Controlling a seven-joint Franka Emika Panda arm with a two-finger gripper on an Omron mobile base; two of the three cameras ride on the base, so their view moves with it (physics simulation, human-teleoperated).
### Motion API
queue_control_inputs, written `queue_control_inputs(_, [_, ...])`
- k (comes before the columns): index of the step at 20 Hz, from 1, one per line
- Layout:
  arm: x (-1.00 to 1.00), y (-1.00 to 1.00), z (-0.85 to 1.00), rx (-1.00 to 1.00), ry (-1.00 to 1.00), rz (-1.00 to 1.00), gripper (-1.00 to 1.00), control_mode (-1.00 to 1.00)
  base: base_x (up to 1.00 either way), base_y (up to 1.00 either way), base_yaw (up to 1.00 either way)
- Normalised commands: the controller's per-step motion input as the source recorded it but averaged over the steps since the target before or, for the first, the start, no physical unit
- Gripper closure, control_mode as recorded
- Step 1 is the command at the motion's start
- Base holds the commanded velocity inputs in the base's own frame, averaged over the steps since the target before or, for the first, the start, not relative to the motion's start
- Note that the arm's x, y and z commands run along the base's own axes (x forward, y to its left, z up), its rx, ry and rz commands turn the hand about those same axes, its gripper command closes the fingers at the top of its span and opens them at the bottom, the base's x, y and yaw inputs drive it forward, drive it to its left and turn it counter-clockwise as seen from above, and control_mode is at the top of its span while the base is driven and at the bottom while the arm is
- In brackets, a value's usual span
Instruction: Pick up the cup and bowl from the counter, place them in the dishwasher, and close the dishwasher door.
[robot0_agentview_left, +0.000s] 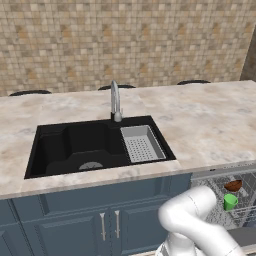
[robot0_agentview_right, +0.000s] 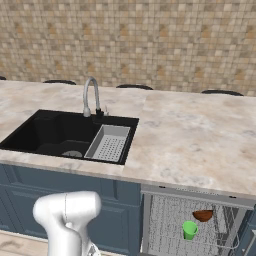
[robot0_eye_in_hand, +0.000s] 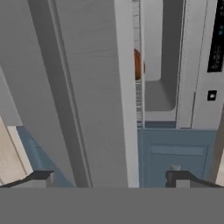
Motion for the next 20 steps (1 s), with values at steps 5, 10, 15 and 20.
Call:
queue_control_inputs(5, [0.0, -0.17, -0.95, -0.09, -0.19, 0.02, -1.0, -1.0, 0.0, 0.0, 0.0])
queue_control_inputs(10, [0.0, -0.09, -0.9, -0.05, -0.24, 0.04, -1.0, -1.0, 0.0, 0.0, 0.0])
queue_control_inputs(15, [0.0, -0.05, -0.98, -0.01, -0.33, 0.08, -1.0, -1.0, 0.0, 0.0, 0.0])
queue_control_inputs(20, [0.0, 0.0, -0.96, -0.05, -0.36, 0.09, -1.0, -1.0, 0.0, 0.0, 0.0])
